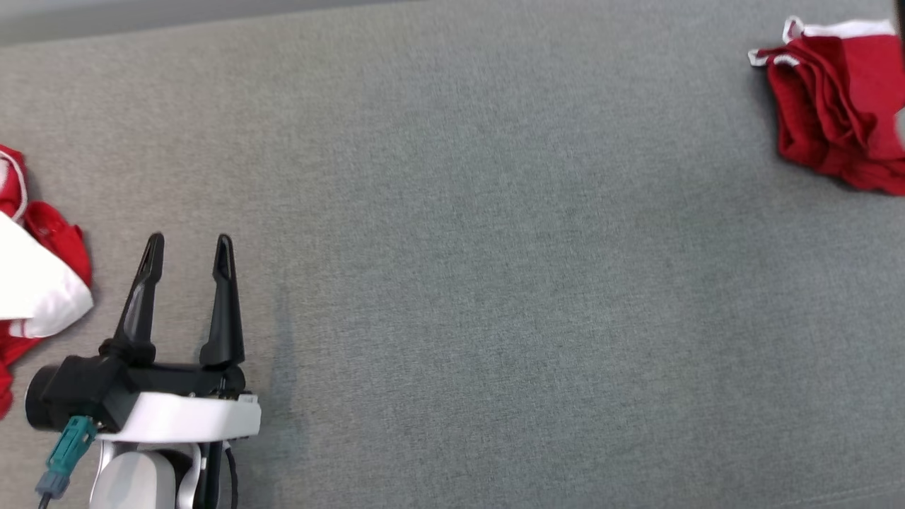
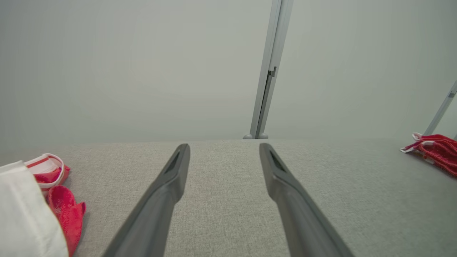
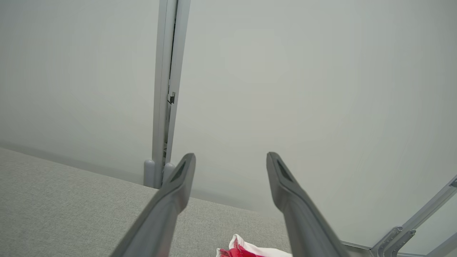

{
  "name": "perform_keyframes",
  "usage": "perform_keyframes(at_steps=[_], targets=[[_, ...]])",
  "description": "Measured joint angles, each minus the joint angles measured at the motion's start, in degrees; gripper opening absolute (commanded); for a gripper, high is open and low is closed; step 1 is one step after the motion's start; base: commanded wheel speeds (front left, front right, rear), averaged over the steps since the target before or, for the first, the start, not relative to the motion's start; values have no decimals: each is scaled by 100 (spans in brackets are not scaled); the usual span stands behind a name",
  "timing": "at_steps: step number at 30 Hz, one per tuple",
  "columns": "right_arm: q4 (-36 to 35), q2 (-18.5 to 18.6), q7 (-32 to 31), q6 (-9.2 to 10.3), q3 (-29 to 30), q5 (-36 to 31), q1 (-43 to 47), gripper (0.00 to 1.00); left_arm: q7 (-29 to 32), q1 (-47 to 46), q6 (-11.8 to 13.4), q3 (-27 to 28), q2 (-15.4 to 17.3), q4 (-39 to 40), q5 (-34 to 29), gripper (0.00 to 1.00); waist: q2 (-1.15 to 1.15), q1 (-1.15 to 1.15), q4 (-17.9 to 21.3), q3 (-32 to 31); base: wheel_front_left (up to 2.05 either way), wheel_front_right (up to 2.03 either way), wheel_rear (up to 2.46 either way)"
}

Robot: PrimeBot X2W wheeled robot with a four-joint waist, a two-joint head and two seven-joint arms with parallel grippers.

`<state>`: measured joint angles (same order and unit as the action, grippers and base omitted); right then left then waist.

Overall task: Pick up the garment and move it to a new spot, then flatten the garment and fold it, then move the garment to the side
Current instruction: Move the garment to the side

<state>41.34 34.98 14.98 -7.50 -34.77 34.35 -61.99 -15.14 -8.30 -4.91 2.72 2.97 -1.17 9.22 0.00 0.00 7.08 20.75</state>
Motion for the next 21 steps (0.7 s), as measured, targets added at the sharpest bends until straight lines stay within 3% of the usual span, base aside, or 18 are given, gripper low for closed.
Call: perform_keyframes(at_steps=[5,21], targets=[[-672,-365,1,0,781,-302,1033,100,1,218,10,113,-7,-134,90,100,0,0,-136,-399,0,0,0],[-2194,-1339,2,0,2273,-982,4074,100,1,463,15,93,-14,-592,270,100,0,0,-649,-1346,0,0,0]])
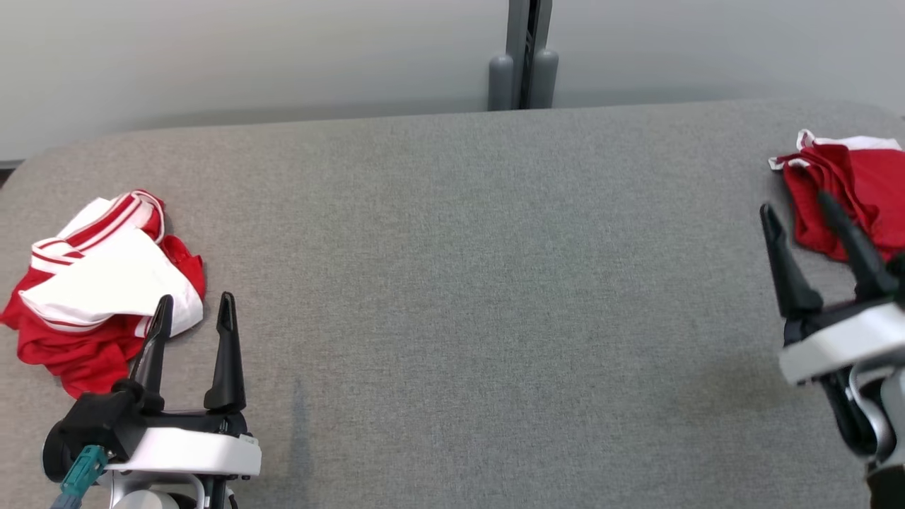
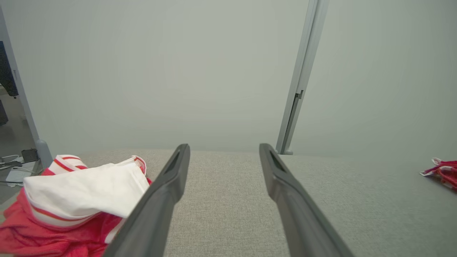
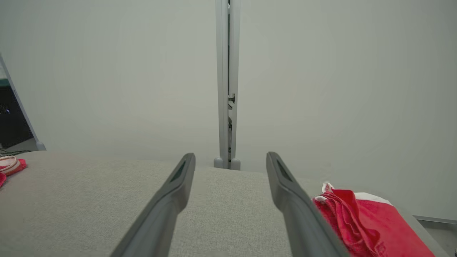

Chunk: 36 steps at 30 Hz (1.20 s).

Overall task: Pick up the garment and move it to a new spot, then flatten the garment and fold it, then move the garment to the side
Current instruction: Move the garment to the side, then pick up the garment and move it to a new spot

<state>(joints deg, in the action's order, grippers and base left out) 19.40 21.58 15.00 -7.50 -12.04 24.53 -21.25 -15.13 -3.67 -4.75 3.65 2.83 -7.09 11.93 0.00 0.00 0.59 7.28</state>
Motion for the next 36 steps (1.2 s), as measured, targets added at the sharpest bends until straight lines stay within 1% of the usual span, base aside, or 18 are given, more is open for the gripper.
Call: perform_keyframes(at_steps=[4,8,19,25,36], targets=[[-171,-219,-1,0,270,-9,520,100,0,116,24,-19,1,-79,31,100,0,0,-41,-195,0,0,0],[-252,-416,-1,0,385,-12,926,100,-1,205,55,-36,0,-133,58,100,0,0,-50,-361,0,0,0],[-458,-928,-1,1,677,-146,1625,100,0,389,64,-36,-1,-358,71,100,0,0,-83,-685,0,0,0],[-542,-1107,-1,1,776,-198,1866,100,0,449,71,-36,-1,-449,21,100,0,0,-108,-741,0,0,0],[-626,-1268,-1,1,937,-290,2047,100,0,455,70,18,-1,-557,-137,100,0,0,-182,-783,0,0,0]])
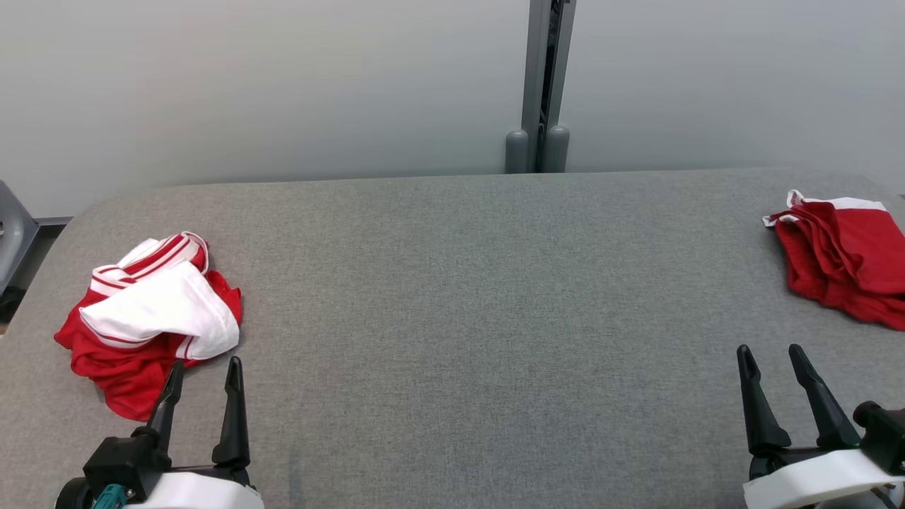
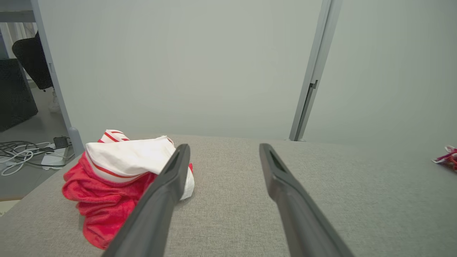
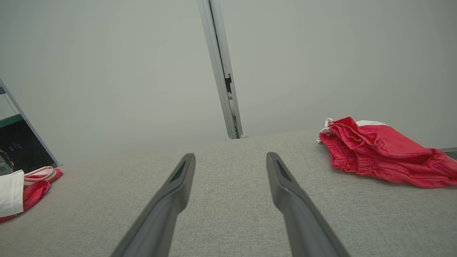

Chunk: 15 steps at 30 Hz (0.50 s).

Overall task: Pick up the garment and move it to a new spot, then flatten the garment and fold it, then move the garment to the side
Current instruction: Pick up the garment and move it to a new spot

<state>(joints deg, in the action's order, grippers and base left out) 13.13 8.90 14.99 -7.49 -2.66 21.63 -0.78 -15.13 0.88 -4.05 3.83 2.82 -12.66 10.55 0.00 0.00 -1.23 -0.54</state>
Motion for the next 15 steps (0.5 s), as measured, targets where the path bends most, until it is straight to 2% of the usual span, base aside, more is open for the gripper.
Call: perform_keyframes(at_steps=[15], targets=[[12,-74,0,0,54,-58,73,100,0,-3,-18,56,0,-57,-55,100,0,0,-76,7,0,0,0]])
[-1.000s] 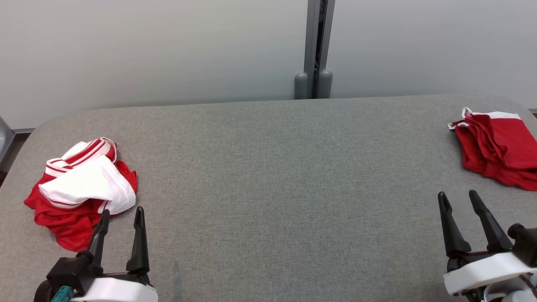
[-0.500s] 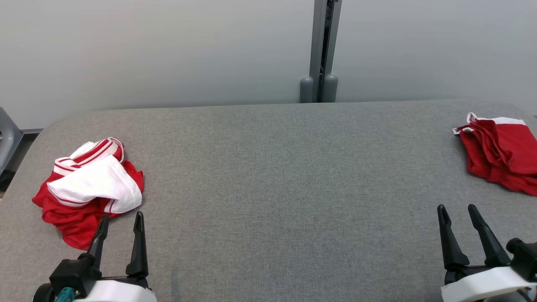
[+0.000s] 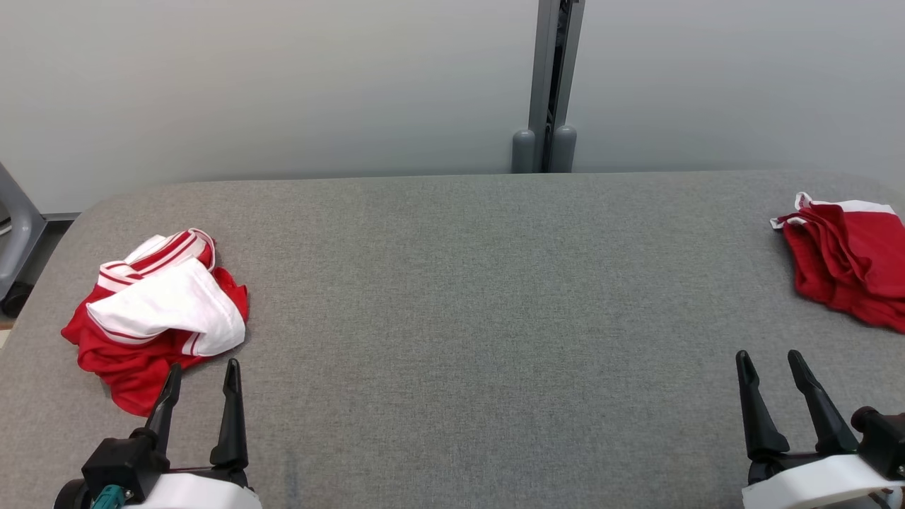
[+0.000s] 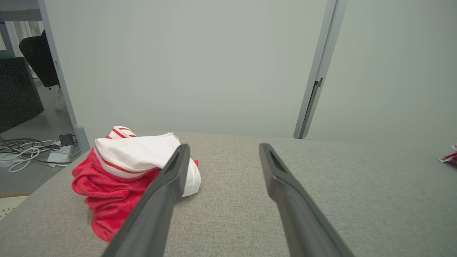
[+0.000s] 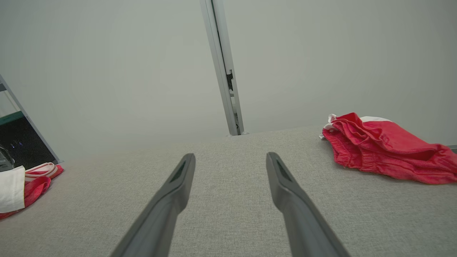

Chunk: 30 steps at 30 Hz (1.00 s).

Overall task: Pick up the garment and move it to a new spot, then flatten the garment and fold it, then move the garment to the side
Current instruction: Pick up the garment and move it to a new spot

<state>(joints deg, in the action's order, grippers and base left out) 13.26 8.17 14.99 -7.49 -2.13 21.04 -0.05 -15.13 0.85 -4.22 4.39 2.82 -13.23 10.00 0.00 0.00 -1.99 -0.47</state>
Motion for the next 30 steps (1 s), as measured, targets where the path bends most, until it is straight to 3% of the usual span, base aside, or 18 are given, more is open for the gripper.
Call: perform_keyframes(at_steps=[13,30], targets=[[-12,-90,0,0,35,3,66,100,0,-38,9,38,-2,-12,2,100,0,0,-362,15,0,0,0],[-62,-220,0,0,86,-37,57,100,0,-220,2,241,18,-123,8,100,0,0,-1819,255,0,0,0]])
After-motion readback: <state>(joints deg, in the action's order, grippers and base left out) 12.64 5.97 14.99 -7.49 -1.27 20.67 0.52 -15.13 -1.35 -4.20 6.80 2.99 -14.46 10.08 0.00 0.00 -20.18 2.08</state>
